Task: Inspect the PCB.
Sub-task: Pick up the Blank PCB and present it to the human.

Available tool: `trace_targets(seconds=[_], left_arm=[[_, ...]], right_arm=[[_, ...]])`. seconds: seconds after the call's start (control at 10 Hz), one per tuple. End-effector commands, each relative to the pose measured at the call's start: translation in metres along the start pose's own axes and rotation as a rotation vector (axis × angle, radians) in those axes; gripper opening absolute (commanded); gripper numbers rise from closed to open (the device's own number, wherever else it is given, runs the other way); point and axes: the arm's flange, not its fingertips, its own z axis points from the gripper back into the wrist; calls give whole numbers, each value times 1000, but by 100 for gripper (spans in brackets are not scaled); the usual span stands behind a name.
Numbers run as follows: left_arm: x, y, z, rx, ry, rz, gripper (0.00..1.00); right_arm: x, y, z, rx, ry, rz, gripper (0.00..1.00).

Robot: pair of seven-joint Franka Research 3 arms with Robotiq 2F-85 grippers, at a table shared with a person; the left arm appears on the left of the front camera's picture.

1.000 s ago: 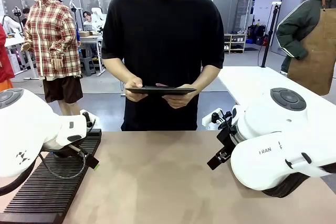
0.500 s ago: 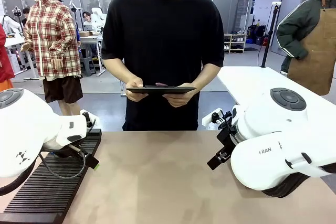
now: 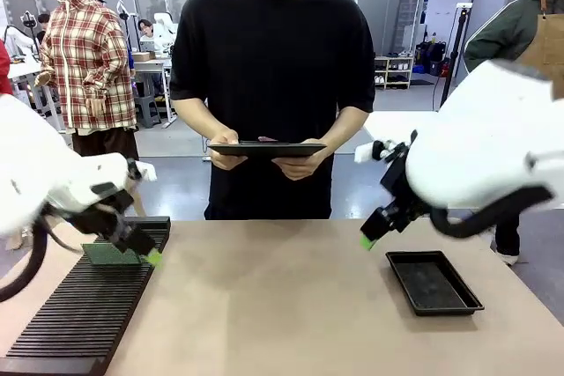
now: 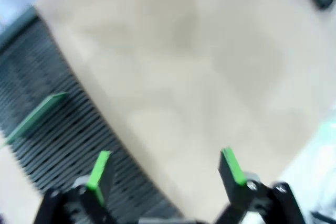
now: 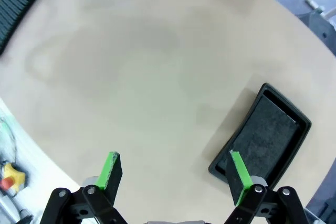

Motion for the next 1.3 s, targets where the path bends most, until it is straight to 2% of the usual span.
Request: trace_targets(seconds=[0.0,0.1,0.2,0.3,0.4,0.6,0.8,0.9,1.0,1.2], left_arm=[[-8,33,60,-225,-44,71,100],[-22,48,89,-347,-114,118,100],[-42,61,109,-447,-138,173,100],[-66,72,126,-544,-170,216,100],[-89,88,139,-607,-252,292,100],[-142,108,161,-647,-386,349,100],[-185,128,191,-619,-519,422,100],[-201,134,202,-579,-536,465,100],[-207,134,205,-561,-534,470,100],[-203,134,200,-525,-542,459,100]], right_arm=[[-14,-31,33,195,21,-86,100],[-33,-49,54,334,-42,-135,100],[-56,-64,70,447,-122,-176,100],[-83,-75,82,531,-202,-199,100],[-111,-84,92,618,-253,-203,100],[-168,-95,110,720,-341,-246,100],[-215,-109,118,722,-397,-316,100],[-234,-113,121,720,-439,-330,100],[-243,-115,123,708,-466,-348,100],[-237,-117,119,699,-497,-343,100]])
